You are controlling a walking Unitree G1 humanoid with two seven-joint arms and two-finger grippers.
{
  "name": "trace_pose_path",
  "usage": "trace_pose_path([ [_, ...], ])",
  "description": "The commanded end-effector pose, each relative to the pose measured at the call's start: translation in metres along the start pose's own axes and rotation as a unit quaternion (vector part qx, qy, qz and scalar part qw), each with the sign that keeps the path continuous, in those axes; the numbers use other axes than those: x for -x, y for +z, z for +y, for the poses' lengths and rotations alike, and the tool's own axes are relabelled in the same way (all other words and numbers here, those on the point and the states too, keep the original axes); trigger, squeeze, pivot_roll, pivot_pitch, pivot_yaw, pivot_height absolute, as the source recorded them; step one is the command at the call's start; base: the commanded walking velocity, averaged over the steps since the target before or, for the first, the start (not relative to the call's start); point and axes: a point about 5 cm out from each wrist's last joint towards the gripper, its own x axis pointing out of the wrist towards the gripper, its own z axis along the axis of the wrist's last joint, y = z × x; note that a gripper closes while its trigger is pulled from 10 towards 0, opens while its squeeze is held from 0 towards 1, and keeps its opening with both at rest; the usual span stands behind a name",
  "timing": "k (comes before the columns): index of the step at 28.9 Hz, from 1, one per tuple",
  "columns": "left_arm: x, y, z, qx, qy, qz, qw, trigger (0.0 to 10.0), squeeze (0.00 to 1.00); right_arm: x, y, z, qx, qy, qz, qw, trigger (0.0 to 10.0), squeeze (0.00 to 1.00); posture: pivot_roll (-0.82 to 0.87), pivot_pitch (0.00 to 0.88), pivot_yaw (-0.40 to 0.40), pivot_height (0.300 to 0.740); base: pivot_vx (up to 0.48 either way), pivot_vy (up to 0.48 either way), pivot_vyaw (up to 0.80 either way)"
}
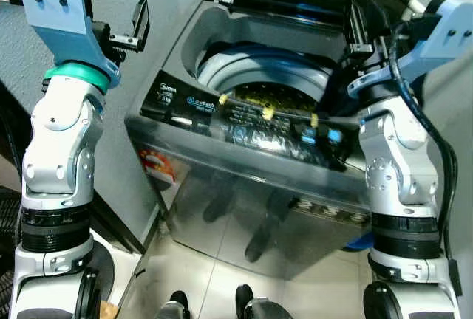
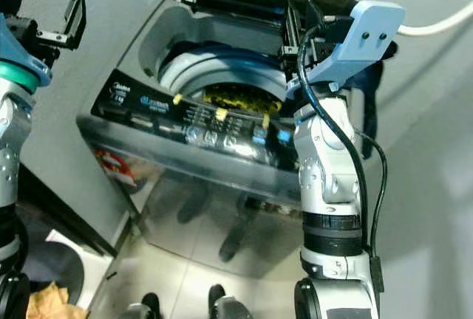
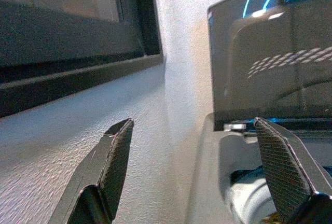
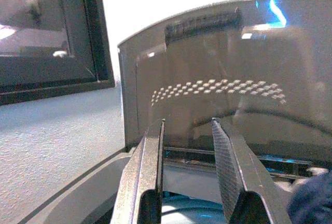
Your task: Clothes washing
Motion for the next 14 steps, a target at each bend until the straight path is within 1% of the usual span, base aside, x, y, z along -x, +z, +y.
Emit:
trace_pose_path([
  [1,0.0001,-0.0007,0.0005,-0.003,0.003,-0.002,1.0,10.0,0.0,0.0012,-0.0019,-0.0008,0.004,0.001,0.002,1.0,10.0,0.0,-0.01,0.04,0.015,0.74,-0.461,0.0,0.0],
  [14,-0.0003,-0.0026,0.0002,-0.001,0.004,-0.002,1.0,10.0,0.0,0.0027,-0.0039,0.0014,0.017,0.018,0.013,1.0,10.0,0.0,-0.02,0.051,0.012,0.74,-0.447,0.0,0.0],
])
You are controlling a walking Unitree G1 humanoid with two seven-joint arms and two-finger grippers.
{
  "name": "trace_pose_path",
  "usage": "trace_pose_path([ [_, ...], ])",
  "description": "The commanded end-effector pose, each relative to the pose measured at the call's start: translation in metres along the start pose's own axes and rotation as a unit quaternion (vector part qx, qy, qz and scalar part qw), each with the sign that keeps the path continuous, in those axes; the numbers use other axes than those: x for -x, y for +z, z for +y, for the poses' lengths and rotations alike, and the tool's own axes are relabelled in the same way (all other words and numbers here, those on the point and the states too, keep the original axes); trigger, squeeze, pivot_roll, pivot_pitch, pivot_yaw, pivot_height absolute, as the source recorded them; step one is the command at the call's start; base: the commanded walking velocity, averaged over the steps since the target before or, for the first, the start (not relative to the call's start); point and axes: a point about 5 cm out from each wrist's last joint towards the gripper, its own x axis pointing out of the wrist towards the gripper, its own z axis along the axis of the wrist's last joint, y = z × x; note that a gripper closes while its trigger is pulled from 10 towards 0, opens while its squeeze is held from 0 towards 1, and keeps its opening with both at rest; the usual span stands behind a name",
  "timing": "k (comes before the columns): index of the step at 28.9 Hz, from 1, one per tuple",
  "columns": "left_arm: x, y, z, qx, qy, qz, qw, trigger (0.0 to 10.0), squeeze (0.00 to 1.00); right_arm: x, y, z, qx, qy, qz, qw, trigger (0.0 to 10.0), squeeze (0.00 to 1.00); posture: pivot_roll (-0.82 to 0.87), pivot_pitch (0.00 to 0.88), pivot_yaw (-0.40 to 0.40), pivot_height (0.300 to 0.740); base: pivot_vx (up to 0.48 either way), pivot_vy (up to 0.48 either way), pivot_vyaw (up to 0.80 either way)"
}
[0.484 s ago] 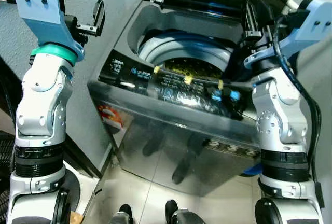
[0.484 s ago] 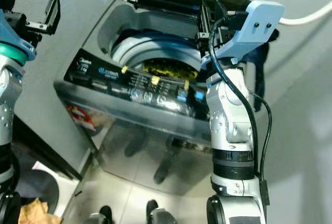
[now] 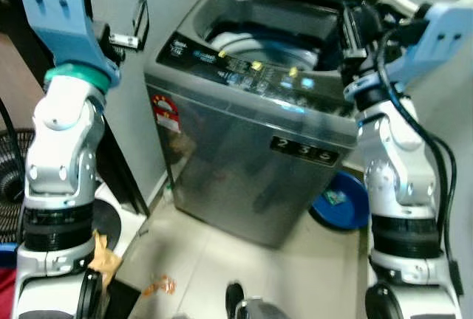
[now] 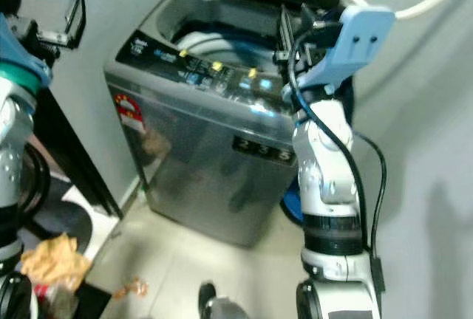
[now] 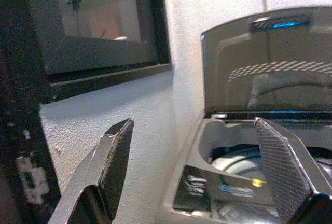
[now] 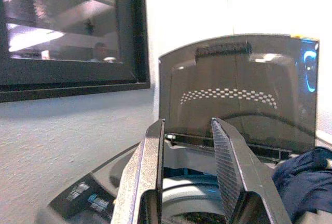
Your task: Clothes washing
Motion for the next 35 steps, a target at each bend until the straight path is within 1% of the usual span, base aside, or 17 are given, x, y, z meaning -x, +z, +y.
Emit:
trace_pose_path([
  [1,0.0,0.0,0.001,-0.007,0.002,-0.002,1.0,10.0,0.0,0.002,-0.003,-0.001,0.003,0.001,0.008,1.0,10.0,0.0,-0.02,0.051,0.012,0.74,-0.435,0.0,0.0],
  [2,-0.001,0.0,0.0,-0.003,0.002,0.0,1.0,10.0,0.0,0.002,-0.004,0.001,0.011,0.017,0.012,1.0,10.0,0.0,-0.02,0.054,0.011,0.74,0.0,0.0,0.0],
  [3,-0.001,0.0,0.0,-0.003,0.002,0.0,1.0,10.0,0.0,0.002,-0.004,0.001,0.011,0.017,0.012,1.0,10.0,0.0,-0.02,0.054,0.011,0.74,0.0,0.0,0.0],
  [4,-0.001,-0.001,-0.001,-0.002,0.001,0.0,1.0,10.0,0.0,0.002,-0.005,0.003,0.024,0.031,0.017,0.999,10.0,0.0,-0.02,0.055,0.011,0.74,0.0,0.0,0.76],
  [5,-0.001,-0.001,-0.001,-0.002,0.001,0.0,1.0,10.0,0.0,0.002,-0.005,0.003,0.024,0.031,0.017,0.999,10.0,0.0,-0.02,0.055,0.011,0.74,0.0,0.0,0.76],
  [6,-0.001,-0.001,-0.002,-0.001,0.0,0.002,1.0,10.0,0.0,0.003,-0.007,0.004,0.034,0.038,0.023,0.998,10.0,0.0,-0.02,0.056,0.012,0.74,0.0,0.0,0.76],
  [10,-0.001,-0.003,-0.005,0.001,-0.007,0.007,1.0,10.0,0.0,0.004,-0.009,0.009,0.045,0.062,0.028,0.997,10.0,0.0,-0.02,0.06,0.011,0.74,0.0,0.0,0.75],
  [22,0.002,-0.007,-0.012,0.004,-0.023,0.014,1.0,10.0,0.0,0.008,-0.012,0.013,0.043,0.083,0.037,0.995,10.0,0.0,-0.02,0.063,0.008,0.74,0.0,0.0,0.75],
  [23,0.003,-0.007,-0.013,0.005,-0.027,0.016,1.0,10.0,0.0,0.009,-0.012,0.013,0.043,0.085,0.038,0.995,10.0,0.0,-0.02,0.063,0.008,0.74,0.0,0.0,0.75],
  [25,0.01,-0.012,-0.02,-0.001,-0.052,0.029,0.998,10.0,0.0,0.012,-0.016,0.011,0.045,0.084,0.046,0.994,10.0,0.0,-0.02,0.066,0.007,0.74,0.0,0.0,0.75],
  [26,0.014,-0.015,-0.023,0.001,-0.064,0.036,0.997,10.0,0.0,0.014,-0.019,0.007,0.047,0.075,0.053,0.995,10.0,0.0,-0.02,0.066,0.007,0.74,0.0,0.0,0.74],
  [30,0.018,-0.017,-0.027,0.004,-0.075,0.044,0.996,10.0,0.0,0.016,-0.022,0.002,0.05,0.065,0.06,0.995,10.0,0.0,-0.02,0.066,0.007,0.74,0.0,0.0,0.74],
  [32,0.033,-0.035,-0.034,0.002,-0.093,0.082,0.992,10.0,0.0,0.031,-0.043,-0.025,0.062,0.004,0.106,0.992,10.0,0.0,-0.01,0.075,0.013,0.74,0.0,0.0,0.74],
  [33,0.042,-0.045,-0.037,-0.001,-0.099,0.103,0.99,10.0,0.0,0.043,-0.054,-0.04,0.071,-0.028,0.133,0.988,10.0,0.0,-0.01,0.076,0.012,0.74,0.0,0.0,0.74],
  [34,0.042,-0.045,-0.037,-0.001,-0.099,0.103,0.99,10.0,0.0,0.043,-0.054,-0.04,0.071,-0.028,0.133,0.988,10.0,0.0,-0.01,0.076,0.012,0.74,0.0,0.0,0.74],
  [35,0.051,-0.057,-0.038,-0.005,-0.097,0.127,0.987,10.0,0.0,0.059,-0.066,-0.056,0.077,-0.063,0.164,0.982,10.0,0.0,-0.01,0.078,0.015,0.74,0.0,0.0,0.74],
])
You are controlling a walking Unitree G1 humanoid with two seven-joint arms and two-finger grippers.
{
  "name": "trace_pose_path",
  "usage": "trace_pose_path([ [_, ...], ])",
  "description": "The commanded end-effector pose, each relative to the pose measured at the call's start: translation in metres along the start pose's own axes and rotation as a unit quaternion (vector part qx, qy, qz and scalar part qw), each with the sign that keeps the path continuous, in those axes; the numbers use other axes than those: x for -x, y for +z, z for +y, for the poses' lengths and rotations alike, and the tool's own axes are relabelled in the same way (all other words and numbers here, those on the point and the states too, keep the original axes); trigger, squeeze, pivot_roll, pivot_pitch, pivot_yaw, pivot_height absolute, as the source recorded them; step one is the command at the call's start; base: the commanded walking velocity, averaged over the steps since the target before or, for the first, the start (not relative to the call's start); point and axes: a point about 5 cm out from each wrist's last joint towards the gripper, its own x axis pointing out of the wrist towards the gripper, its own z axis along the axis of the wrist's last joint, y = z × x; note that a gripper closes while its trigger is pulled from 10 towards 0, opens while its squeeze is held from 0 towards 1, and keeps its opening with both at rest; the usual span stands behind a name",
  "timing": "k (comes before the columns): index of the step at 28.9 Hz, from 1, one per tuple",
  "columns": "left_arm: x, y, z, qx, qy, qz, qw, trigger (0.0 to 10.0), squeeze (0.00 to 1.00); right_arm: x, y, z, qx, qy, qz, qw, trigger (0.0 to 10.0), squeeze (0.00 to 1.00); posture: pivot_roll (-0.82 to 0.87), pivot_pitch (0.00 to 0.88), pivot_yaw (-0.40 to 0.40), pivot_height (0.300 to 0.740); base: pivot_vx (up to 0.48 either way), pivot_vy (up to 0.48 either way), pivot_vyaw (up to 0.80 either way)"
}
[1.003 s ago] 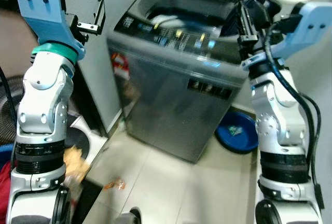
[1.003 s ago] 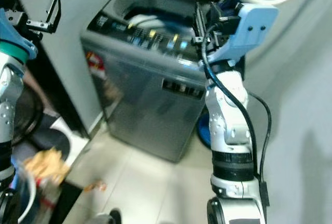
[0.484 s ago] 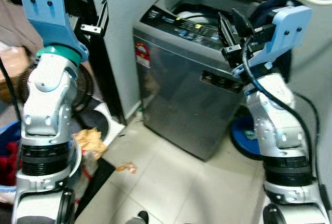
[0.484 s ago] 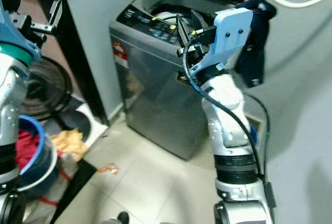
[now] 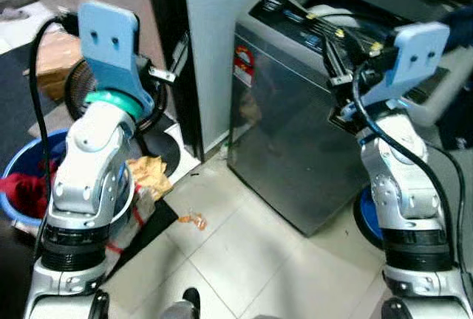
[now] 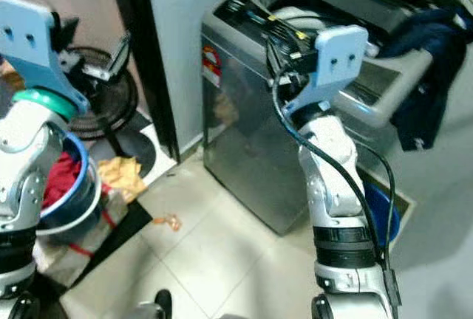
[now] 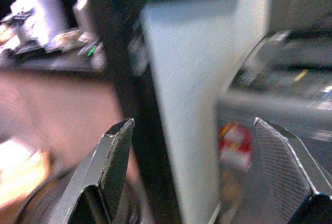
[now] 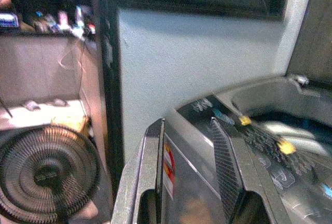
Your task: Clothes washing
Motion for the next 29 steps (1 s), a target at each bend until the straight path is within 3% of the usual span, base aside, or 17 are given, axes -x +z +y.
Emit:
trace_pose_path([
  [1,0.009,-0.016,-0.01,-0.004,-0.013,0.032,0.999,10.0,0.0,0.021,-0.032,-0.027,0.003,-0.065,0.063,0.996,10.0,0.0,-0.01,0.078,0.015,0.74,0.0,0.0,0.74],
  [3,0.017,-0.034,-0.01,-0.009,-0.001,0.065,0.998,10.0,0.0,0.041,-0.052,-0.042,0.011,-0.101,0.105,0.989,10.0,0.0,-0.01,0.079,0.018,0.74,0.0,0.0,0.74],
  [6,0.024,-0.049,-0.01,-0.005,0.011,0.091,0.996,10.0,0.0,0.055,-0.067,-0.049,0.018,-0.121,0.135,0.983,10.0,0.0,-0.01,0.08,0.021,0.74,0.0,0.0,0.74],
  [7,0.024,-0.049,-0.01,-0.005,0.011,0.091,0.996,10.0,0.0,0.055,-0.067,-0.049,0.018,-0.121,0.135,0.983,10.0,0.0,-0.01,0.08,0.021,0.74,0.0,0.0,0.74],
  [9,0.032,-0.073,-0.005,0.002,0.038,0.132,0.991,10.0,0.0,0.072,-0.086,-0.049,0.025,-0.128,0.172,0.976,10.0,0.0,-0.01,0.079,0.024,0.74,0.0,0.0,0.73],
  [11,0.032,-0.073,-0.005,0.002,0.038,0.132,0.991,10.0,0.0,0.072,-0.086,-0.049,0.025,-0.128,0.172,0.976,10.0,0.0,-0.01,0.079,0.024,0.74,0.0,0.0,0.73],
  [14,0.039,-0.091,-0.001,0.004,0.056,0.162,0.985,10.0,0.0,0.082,-0.101,-0.044,0.021,-0.128,0.198,0.972,10.0,0.0,-0.01,0.08,0.02,0.74,0.0,0.0,0.73],
  [29,0.04,-0.097,-0.003,0.001,0.054,0.165,0.985,10.0,0.0,0.093,-0.121,-0.037,0.018,-0.115,0.225,0.967,10.0,0.0,-0.02,0.082,0.018,0.74,0.0,0.0,0.73],
])
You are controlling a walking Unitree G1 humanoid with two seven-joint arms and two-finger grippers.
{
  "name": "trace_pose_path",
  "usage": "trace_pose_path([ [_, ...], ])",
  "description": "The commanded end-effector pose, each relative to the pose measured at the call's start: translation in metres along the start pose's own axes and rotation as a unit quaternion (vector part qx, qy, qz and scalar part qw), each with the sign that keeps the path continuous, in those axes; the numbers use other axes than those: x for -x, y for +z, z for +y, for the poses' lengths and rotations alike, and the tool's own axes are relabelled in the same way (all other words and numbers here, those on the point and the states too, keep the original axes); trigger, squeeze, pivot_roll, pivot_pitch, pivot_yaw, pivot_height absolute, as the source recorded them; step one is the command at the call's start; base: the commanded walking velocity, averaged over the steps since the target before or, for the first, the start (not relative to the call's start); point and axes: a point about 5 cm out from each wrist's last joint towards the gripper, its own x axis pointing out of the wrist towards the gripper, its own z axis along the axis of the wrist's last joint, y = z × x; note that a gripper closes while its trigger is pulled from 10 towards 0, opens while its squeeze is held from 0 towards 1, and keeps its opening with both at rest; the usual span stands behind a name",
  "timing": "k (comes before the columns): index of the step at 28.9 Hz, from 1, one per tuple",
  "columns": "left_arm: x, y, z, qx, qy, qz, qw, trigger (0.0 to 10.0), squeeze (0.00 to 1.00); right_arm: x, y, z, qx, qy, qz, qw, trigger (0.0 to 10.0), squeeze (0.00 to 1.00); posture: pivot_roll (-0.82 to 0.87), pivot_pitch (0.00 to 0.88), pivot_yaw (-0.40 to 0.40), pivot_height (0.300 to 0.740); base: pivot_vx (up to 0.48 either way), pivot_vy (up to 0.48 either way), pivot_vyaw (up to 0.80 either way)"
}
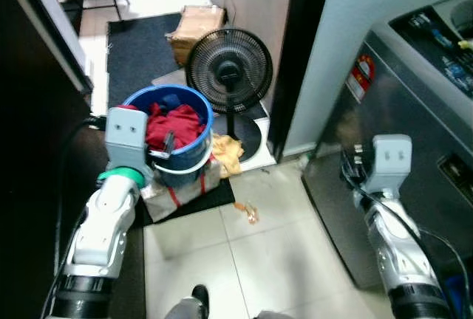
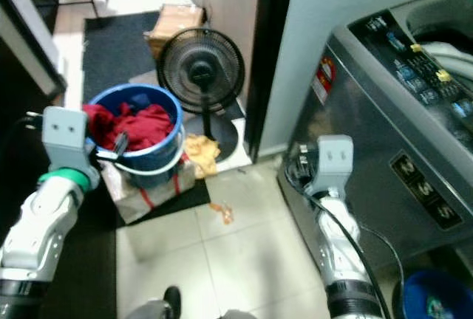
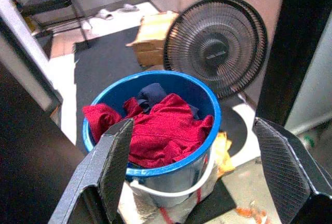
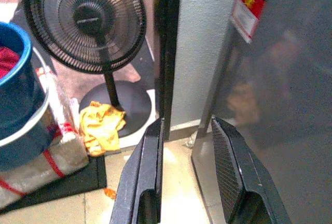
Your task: Clothes washing
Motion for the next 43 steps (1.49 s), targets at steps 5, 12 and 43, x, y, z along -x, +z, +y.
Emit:
trace_pose_path([
  [5,0.0031,-0.0101,0.0026,-0.01,0.008,0.011,1.0,10.0,0.0,-0.0018,-0.0001,0.0074,-0.002,0.013,-0.008,1.0,10.0,0.0,-0.01,0.079,0.015,0.74,0.0,0.0,0.73],
  [12,0.002,-0.0099,0.0014,-0.01,0.008,0.005,1.0,10.0,0.0,-0.0048,0.0015,0.0079,-0.01,0.014,-0.016,1.0,10.0,0.0,-0.01,0.075,0.015,0.74,0.0,0.0,0.73],
  [43,-0.0012,-0.0096,-0.0021,-0.014,0.011,-0.007,1.0,10.0,0.0,-0.0061,-0.0015,0.0107,-0.02,0.032,-0.017,0.999,10.0,0.0,-0.02,0.083,0.012,0.74,0.434,0.0,0.07],
])
